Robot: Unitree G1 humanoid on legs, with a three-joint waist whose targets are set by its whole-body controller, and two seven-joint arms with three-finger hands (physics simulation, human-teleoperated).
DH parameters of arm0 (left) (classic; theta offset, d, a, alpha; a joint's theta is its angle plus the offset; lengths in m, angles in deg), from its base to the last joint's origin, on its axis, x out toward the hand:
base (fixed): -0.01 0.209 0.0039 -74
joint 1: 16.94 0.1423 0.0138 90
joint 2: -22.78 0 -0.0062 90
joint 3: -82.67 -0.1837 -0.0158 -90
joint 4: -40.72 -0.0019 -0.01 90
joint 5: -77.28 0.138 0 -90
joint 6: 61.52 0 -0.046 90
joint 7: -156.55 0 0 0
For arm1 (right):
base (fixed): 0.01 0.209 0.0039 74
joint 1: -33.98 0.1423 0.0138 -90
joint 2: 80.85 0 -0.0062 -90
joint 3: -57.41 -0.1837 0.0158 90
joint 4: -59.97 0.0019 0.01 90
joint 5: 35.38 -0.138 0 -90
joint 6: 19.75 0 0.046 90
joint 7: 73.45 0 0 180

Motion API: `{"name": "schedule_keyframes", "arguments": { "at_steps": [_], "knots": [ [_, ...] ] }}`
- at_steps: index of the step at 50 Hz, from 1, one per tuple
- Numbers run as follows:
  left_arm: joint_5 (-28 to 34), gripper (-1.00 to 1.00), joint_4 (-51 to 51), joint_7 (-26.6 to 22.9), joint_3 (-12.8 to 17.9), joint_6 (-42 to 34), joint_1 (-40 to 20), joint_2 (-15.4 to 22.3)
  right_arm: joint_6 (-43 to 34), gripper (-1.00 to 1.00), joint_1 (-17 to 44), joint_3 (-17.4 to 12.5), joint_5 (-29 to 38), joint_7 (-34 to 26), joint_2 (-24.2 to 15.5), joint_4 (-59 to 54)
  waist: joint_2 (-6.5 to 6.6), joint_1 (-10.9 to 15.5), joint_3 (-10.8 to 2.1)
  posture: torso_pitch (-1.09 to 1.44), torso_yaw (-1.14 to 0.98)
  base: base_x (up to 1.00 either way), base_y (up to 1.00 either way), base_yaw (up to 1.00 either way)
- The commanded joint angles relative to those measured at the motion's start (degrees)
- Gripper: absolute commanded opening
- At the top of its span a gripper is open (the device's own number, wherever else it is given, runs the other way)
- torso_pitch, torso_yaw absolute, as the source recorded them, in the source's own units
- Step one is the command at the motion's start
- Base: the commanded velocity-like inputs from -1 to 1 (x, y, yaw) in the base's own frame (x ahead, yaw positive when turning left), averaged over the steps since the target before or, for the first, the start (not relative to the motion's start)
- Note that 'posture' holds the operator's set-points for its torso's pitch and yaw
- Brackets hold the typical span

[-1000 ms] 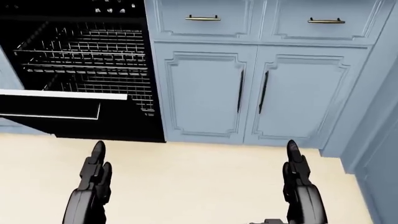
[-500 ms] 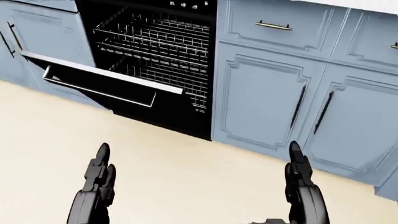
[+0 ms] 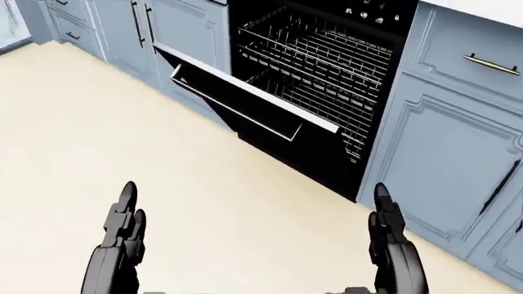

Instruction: Close the dishwasher door

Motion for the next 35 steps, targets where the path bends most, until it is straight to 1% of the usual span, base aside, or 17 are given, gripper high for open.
{"name": "schedule_keyframes", "arguments": {
  "at_steps": [1,3,5,9,12,13,14,15,17,19,25,27,28,29,31,33,35],
  "knots": [
    [0.0,1.00,2.1,0.0,0.1,1.9,-0.6,0.3,1.4,1.00,0.7,0.0,-0.1,0.0,0.1,2.0,0.25,-0.3,-0.56,0.00,0.00,0.00,0.00,0.54],
    [0.0,1.00,2.5,0.0,0.0,1.7,-0.4,0.3,1.3,1.00,0.6,0.1,-0.1,0.0,0.2,2.2,-0.18,0.2,-0.34,0.00,0.00,0.00,0.00,0.54],
    [0.0,1.00,2.4,0.1,0.1,1.8,-0.4,0.3,1.3,1.00,0.5,0.0,-0.1,-0.1,0.1,2.4,0.64,0.3,-0.92,0.00,0.00,0.00,0.00,0.54],
    [0.2,1.00,2.5,0.2,-0.2,1.9,-0.3,0.2,0.8,1.00,0.4,0.0,-0.1,0.0,0.2,3.0,3.13,0.0,-0.32,0.00,0.00,0.00,0.00,0.54],
    [0.0,1.00,2.7,0.2,-0.1,1.8,-0.2,0.3,0.7,1.00,0.3,0.0,0.0,0.0,0.2,3.2,5.88,-0.3,-0.38,0.00,0.00,0.00,0.00,0.54],
    [0.0,1.00,2.7,0.2,0.0,1.7,-0.2,0.2,0.7,1.00,0.3,0.0,0.0,0.0,0.2,3.3,7.26,-0.3,-0.62,0.00,0.00,0.00,0.00,0.54],
    [0.0,1.00,2.7,0.2,-0.1,1.8,-0.2,0.2,0.7,1.00,0.3,0.0,0.0,0.0,0.2,3.3,9.41,-0.1,-1.45,0.00,0.00,0.00,0.00,0.53],
    [0.1,1.00,2.6,0.2,-0.1,1.9,-0.2,0.2,0.6,1.00,0.4,0.1,0.0,0.0,0.2,3.3,7.85,0.4,-1.34,0.00,0.00,0.00,0.00,0.55],
    [0.1,1.00,2.8,0.2,-0.2,1.6,-0.1,0.2,0.6,1.00,0.5,0.1,0.1,0.0,0.2,3.1,7.34,0.9,-1.08,0.00,0.00,0.00,0.00,0.54],
    [-0.1,1.00,3.2,0.1,-0.1,1.4,-0.1,0.3,0.3,1.00,0.4,0.2,0.1,0.0,0.2,3.5,6.18,1.2,-1.38,0.00,0.00,0.00,0.00,0.54],
    [-0.2,1.00,3.6,0.1,-0.1,1.3,0.0,0.2,-0.3,1.00,0.6,0.3,0.2,0.0,0.2,4.1,2.55,0.7,-0.17,0.00,0.00,0.00,0.00,0.55],
    [-0.1,1.00,3.7,0.1,-0.2,1.3,0.1,0.2,-0.5,1.00,0.6,0.3,0.3,0.0,0.2,4.3,0.01,0.5,-0.42,0.00,0.00,0.00,0.00,0.54],
    [-0.2,1.00,3.6,0.1,-0.2,1.3,0.1,0.2,-0.7,1.00,0.6,0.3,0.3,-0.1,0.2,4.4,-2.16,0.2,-1.26,0.00,0.00,0.00,0.00,0.54],
    [-0.1,1.00,3.3,0.1,-0.3,1.5,0.0,0.1,-0.6,1.00,0.7,0.3,0.2,-0.1,0.2,4.2,0.36,-0.3,-0.86,0.00,0.00,0.00,0.00,0.55],
    [0.0,1.00,2.9,0.1,-0.5,1.8,0.0,0.1,-1.1,1.00,0.5,0.3,0.3,-0.1,0.2,4.9,-0.41,0.0,-0.49,0.00,0.00,0.00,0.00,0.54],
    [0.0,1.00,3.0,0.1,-0.5,1.8,0.1,0.1,-1.3,1.00,0.4,0.2,0.3,-0.1,0.1,5.3,0.28,0.1,-1.02,0.00,0.00,0.00,0.00,0.54],
    [0.1,1.00,2.8,0.1,-0.4,1.7,-0.1,0.1,-1.2,1.00,0.5,0.3,0.4,-0.1,0.2,4.9,1.52,0.1,-0.67,0.00,0.00,0.00,0.00,0.54]
  ]
}}
